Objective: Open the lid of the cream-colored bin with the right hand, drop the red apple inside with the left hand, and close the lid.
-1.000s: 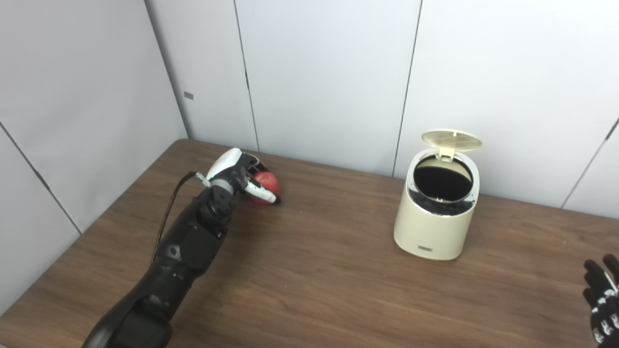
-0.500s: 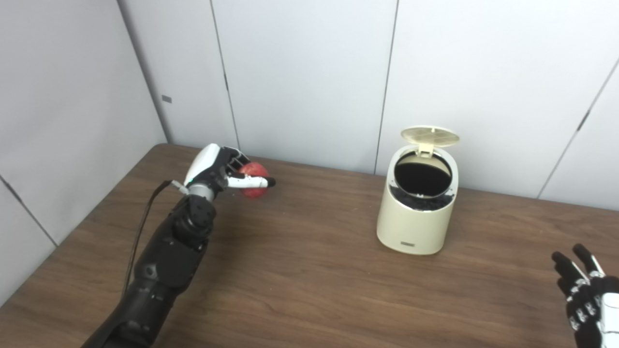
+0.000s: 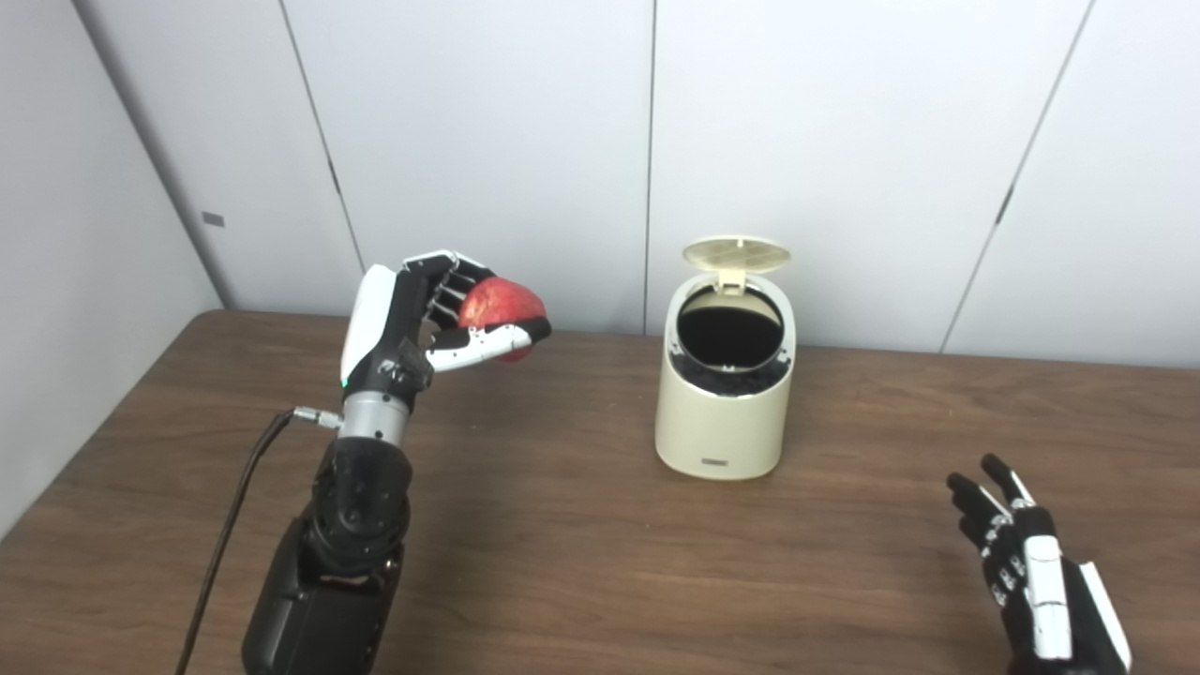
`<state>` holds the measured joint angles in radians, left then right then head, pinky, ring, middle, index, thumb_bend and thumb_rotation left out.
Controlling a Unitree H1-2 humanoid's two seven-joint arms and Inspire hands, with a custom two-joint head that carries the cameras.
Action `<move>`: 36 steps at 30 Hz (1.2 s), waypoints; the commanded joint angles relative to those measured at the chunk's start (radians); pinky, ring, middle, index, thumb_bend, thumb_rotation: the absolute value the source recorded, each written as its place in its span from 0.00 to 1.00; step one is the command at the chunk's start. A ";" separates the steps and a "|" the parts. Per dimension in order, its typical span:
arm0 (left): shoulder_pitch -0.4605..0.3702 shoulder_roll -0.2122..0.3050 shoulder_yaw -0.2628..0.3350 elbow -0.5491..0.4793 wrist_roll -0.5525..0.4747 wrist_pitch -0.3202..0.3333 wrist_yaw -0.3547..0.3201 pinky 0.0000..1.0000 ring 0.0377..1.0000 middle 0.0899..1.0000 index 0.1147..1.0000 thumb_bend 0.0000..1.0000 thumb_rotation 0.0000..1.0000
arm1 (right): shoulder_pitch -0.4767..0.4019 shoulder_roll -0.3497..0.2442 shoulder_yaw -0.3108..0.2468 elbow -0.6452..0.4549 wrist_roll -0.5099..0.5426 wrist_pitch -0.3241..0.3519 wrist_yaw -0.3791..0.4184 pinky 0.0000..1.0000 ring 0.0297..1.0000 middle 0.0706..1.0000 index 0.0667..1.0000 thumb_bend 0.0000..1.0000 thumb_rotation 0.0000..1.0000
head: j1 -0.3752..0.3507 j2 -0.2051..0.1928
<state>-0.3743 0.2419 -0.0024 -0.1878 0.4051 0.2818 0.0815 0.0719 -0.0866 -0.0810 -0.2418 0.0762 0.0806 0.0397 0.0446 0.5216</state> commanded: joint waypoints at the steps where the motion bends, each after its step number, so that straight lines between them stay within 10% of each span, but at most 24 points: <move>1: -0.033 -0.019 -0.023 -0.059 0.037 -0.035 0.018 0.36 0.43 0.45 0.41 0.48 0.00 | -0.010 0.007 0.002 -0.011 -0.004 -0.056 -0.005 0.92 0.90 0.84 0.92 0.51 0.99 | -0.001 0.000; 36: -0.206 -0.331 -0.143 0.348 0.163 -0.344 0.335 0.30 0.41 0.50 0.45 0.47 0.00 | -0.016 0.072 0.084 0.014 -0.124 -0.090 -0.067 0.92 0.92 0.89 0.94 0.53 1.00 | -0.101 -0.036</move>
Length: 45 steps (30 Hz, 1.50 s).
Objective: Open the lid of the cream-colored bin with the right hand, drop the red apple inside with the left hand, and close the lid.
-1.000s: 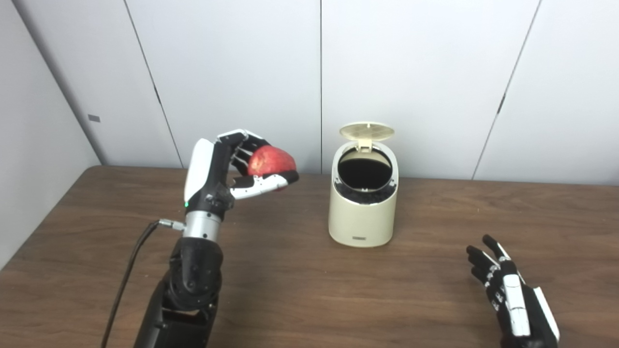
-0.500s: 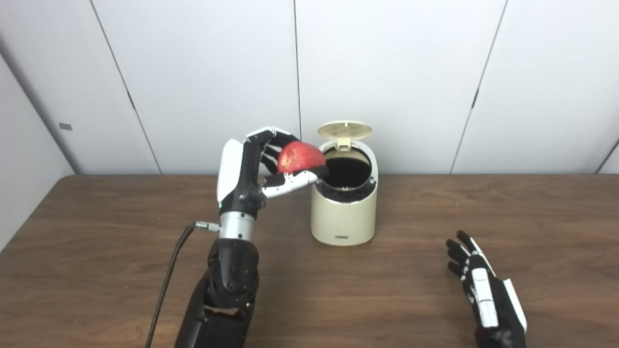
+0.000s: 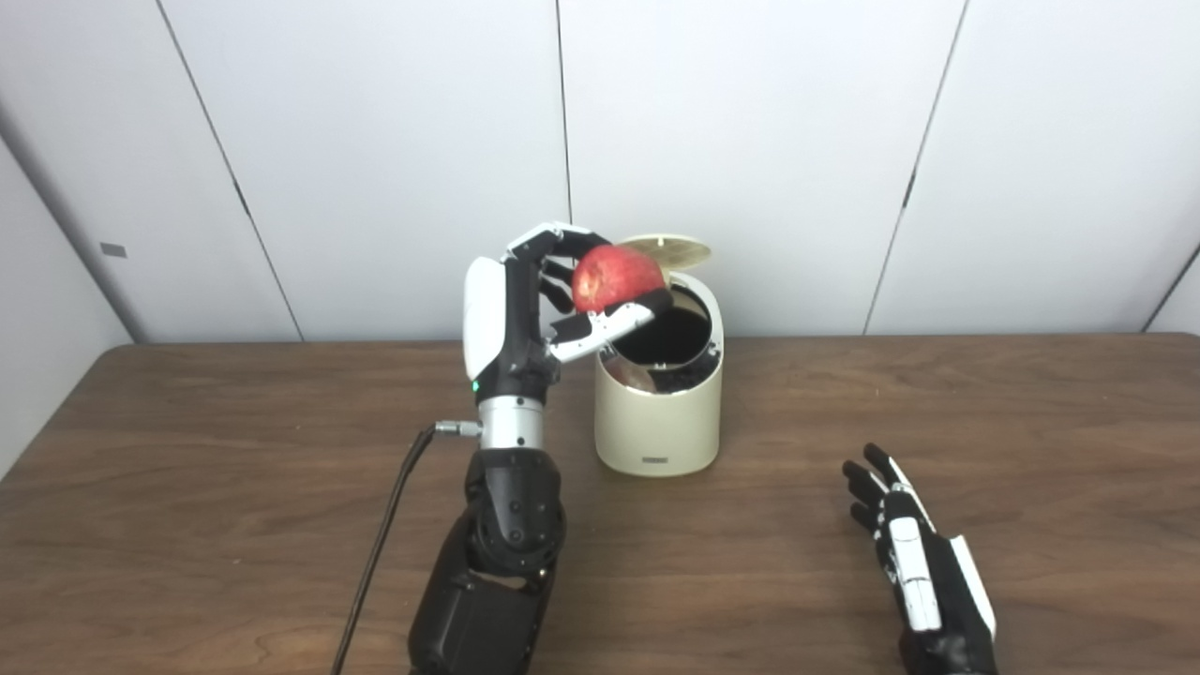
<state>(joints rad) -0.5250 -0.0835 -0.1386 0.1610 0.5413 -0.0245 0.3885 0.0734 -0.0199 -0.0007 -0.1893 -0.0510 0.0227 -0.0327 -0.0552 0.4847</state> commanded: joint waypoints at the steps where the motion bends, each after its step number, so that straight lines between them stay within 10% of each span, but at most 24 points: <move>1: -0.060 -0.009 -0.014 0.017 0.036 -0.046 0.041 0.30 0.40 0.50 0.45 0.47 0.00 | -0.018 0.007 0.005 -0.039 0.005 -0.031 0.005 0.92 0.92 0.88 0.95 0.52 1.00 | -0.002 0.001; 28: -0.107 0.072 -0.145 0.217 0.281 -0.107 0.254 0.36 0.39 0.46 0.41 0.48 0.00 | -0.012 -0.002 -0.005 -0.065 0.012 -0.033 0.006 0.86 0.86 0.81 0.93 0.57 1.00 | 0.022 0.038; 37: -0.108 0.094 -0.205 0.163 0.453 0.111 0.219 0.53 0.57 0.50 0.42 0.51 0.00 | -0.011 -0.012 -0.006 -0.088 0.012 -0.015 0.013 0.89 0.83 0.76 0.93 0.59 0.99 | 0.036 0.054; 43: -0.108 0.081 -0.220 0.138 0.492 0.230 0.159 0.61 0.71 0.71 0.43 0.52 0.05 | -0.009 -0.021 -0.002 -0.092 0.011 -0.017 0.020 0.90 0.81 0.73 0.92 0.57 0.99 | 0.035 0.052; 45: -0.109 0.080 -0.226 0.138 0.498 0.259 0.145 0.63 0.74 0.74 0.59 0.77 0.04 | -0.007 -0.022 0.001 -0.094 0.006 -0.020 0.021 0.86 0.80 0.73 0.91 0.58 0.99 | 0.035 0.052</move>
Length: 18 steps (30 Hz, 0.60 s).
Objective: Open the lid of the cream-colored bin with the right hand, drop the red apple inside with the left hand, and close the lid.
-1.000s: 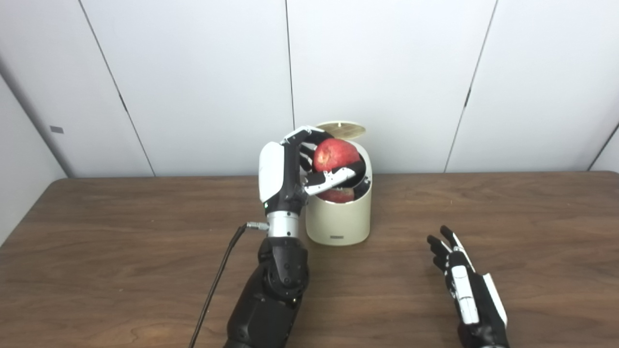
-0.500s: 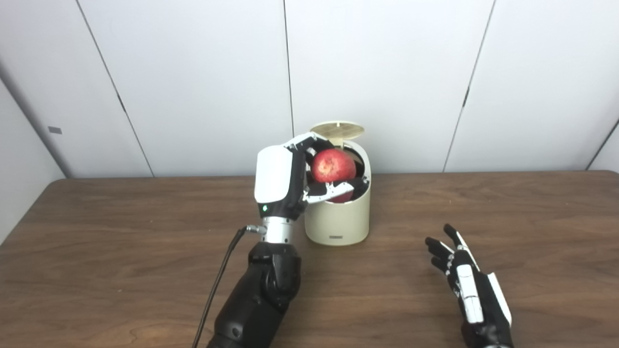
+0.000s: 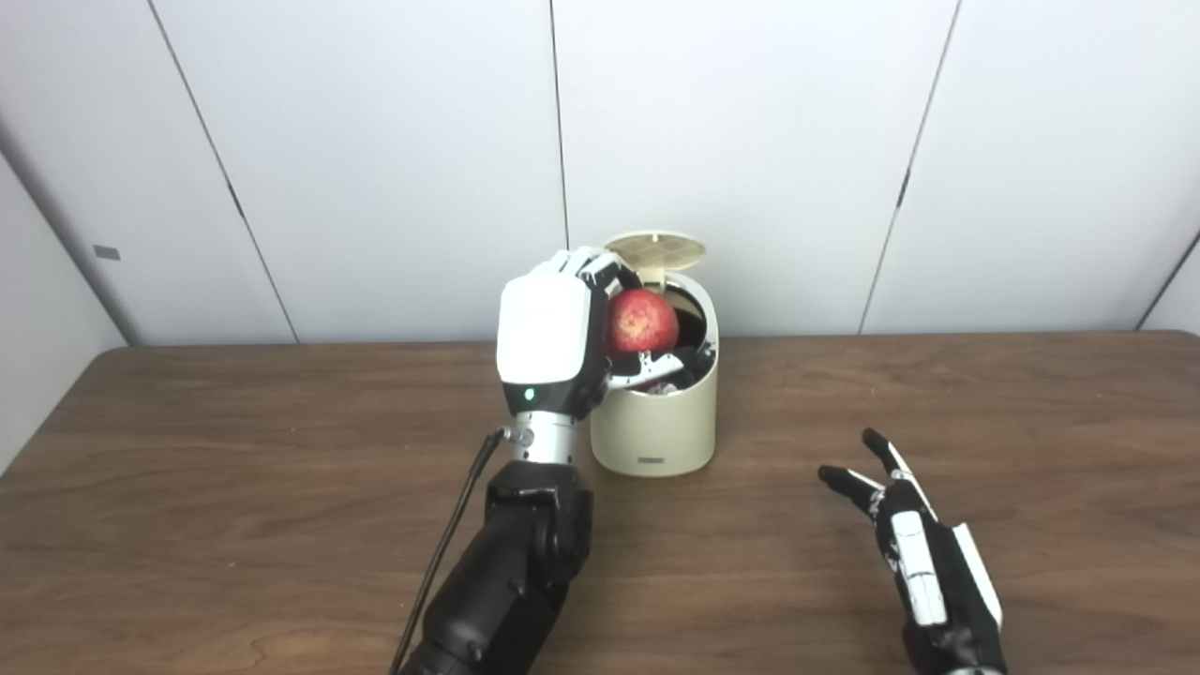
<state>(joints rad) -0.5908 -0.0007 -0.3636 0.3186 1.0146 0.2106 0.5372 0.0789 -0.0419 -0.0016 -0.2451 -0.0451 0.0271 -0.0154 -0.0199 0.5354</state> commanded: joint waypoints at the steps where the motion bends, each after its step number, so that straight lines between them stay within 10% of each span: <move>1: -0.045 -0.004 -0.003 -0.016 0.025 0.032 -0.005 0.64 0.74 0.74 0.63 0.83 0.04 | -0.012 0.000 0.004 -0.041 -0.002 -0.023 0.005 0.83 0.79 0.72 0.90 0.58 0.99 | 0.000 0.001; 18: -0.031 -0.003 -0.023 -0.013 -0.008 0.033 -0.003 0.68 0.74 0.74 0.67 0.88 0.10 | -0.009 -0.010 0.021 -0.064 -0.041 -0.018 0.013 0.83 0.78 0.68 0.84 0.55 1.00 | -0.007 -0.001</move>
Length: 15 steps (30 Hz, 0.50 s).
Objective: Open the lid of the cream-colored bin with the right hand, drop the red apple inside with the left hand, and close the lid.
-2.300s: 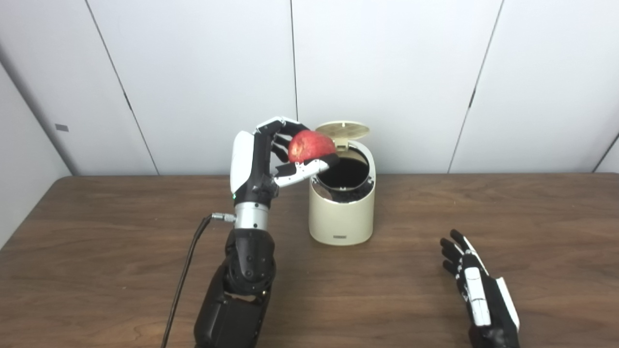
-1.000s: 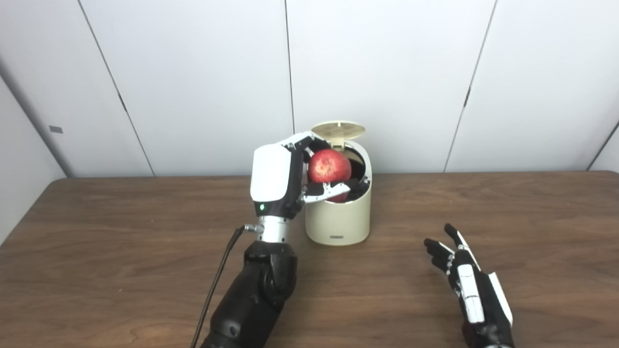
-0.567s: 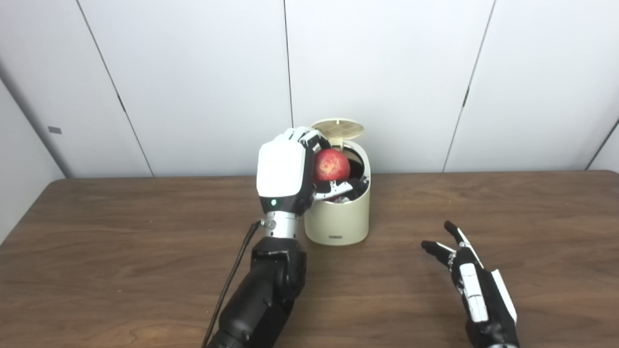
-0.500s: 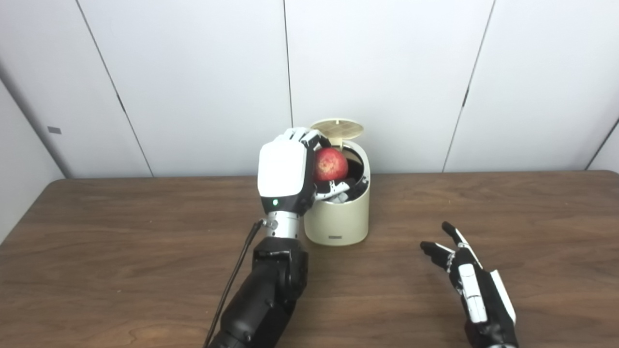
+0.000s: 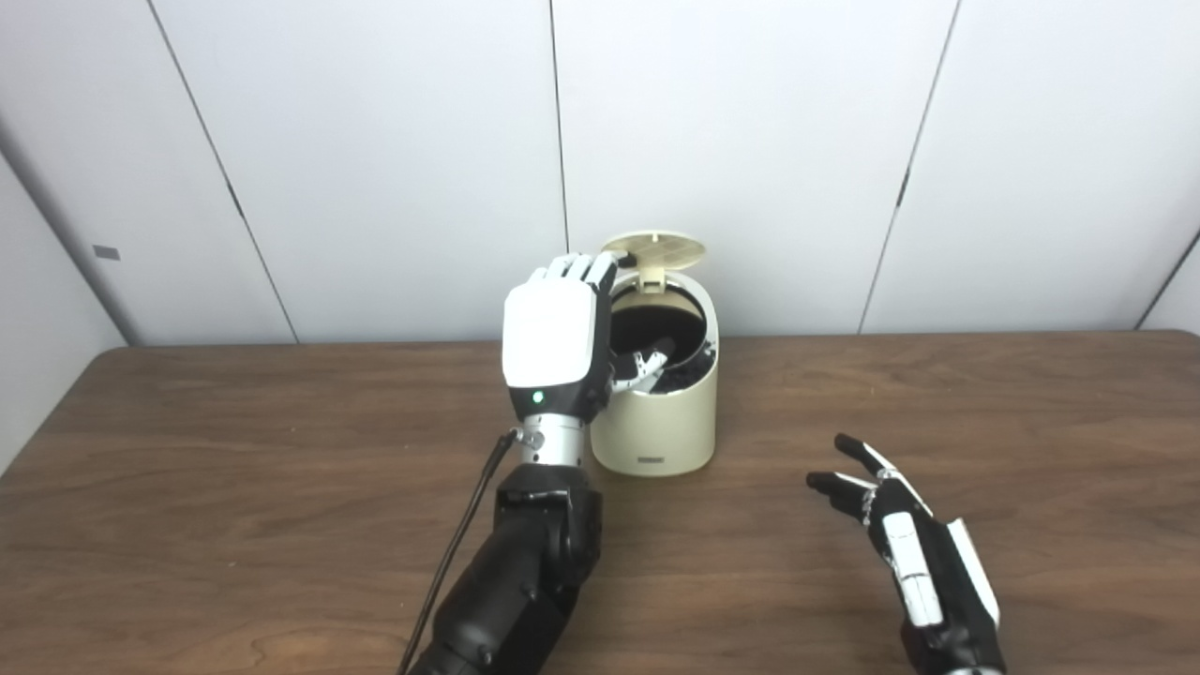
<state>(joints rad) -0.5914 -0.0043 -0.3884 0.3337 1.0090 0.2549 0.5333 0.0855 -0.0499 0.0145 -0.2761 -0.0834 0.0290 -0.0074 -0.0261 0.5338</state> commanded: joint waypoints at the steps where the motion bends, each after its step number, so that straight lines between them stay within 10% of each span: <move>1: -0.028 0.000 0.005 -0.029 -0.018 -0.027 0.005 0.68 0.73 0.73 0.67 0.88 0.09 | -0.016 0.000 0.004 -0.032 -0.002 -0.021 0.004 0.83 0.78 0.68 0.84 0.55 1.00 | 0.001 0.000; 5: -0.022 -0.001 0.022 -0.026 -0.091 -0.116 0.039 0.53 0.56 0.56 0.57 0.82 0.01 | -0.017 0.002 0.001 -0.029 0.002 -0.021 0.004 0.83 0.78 0.68 0.84 0.54 1.00 | 0.002 -0.001; 7: -0.016 -0.005 0.039 -0.031 -0.140 -0.172 0.054 0.45 0.45 0.43 0.47 0.59 0.00 | -0.017 0.002 0.000 -0.027 0.003 -0.017 0.004 0.83 0.78 0.68 0.84 0.54 1.00 | 0.003 -0.001; 15: -0.003 0.002 0.088 -0.045 -0.221 -0.335 0.106 0.37 0.40 0.48 0.43 0.47 0.00 | -0.019 -0.001 -0.005 -0.018 0.001 -0.019 0.003 0.82 0.77 0.69 0.84 0.53 1.00 | 0.009 -0.003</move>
<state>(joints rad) -0.5581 -0.0002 -0.3094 0.3232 0.7918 -0.0413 0.6076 0.0853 -0.0496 0.0116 -0.2751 -0.0839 0.0317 -0.0062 -0.0169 0.5292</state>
